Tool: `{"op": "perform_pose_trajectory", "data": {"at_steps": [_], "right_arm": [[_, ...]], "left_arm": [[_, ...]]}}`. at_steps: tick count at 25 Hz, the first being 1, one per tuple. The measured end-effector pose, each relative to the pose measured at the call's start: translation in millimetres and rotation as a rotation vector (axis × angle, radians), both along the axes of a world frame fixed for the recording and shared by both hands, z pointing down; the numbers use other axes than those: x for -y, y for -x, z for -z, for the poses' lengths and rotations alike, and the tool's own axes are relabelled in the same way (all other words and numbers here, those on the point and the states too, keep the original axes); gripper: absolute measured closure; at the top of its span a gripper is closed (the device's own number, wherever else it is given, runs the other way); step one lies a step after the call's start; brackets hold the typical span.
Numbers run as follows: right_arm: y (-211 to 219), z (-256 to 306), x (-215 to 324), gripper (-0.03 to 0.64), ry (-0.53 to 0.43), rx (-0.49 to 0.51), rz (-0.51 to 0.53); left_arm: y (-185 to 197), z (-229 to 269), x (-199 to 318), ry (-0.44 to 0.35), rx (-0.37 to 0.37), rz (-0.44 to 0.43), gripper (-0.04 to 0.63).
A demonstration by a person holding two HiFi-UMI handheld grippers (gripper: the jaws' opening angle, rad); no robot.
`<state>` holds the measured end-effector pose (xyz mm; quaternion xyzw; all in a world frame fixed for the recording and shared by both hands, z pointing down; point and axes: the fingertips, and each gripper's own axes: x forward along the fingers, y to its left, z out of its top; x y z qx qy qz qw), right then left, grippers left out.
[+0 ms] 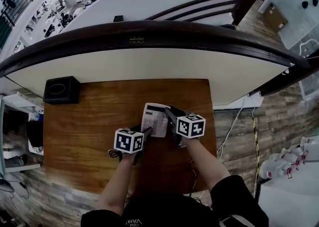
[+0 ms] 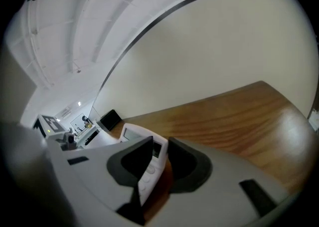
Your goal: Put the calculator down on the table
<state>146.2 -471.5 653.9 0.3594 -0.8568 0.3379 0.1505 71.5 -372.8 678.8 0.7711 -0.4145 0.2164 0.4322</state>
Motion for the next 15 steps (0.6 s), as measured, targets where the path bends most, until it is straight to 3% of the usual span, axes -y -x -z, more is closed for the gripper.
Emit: {"op": "perform_pose_trajectory", "data": {"at_steps": [15], "right_arm": [[13, -2, 13, 0.546, -0.048, -0.074, 0.031]], "left_arm": [[1, -12, 9, 0.053, 0.041, -0.004, 0.403]]}}
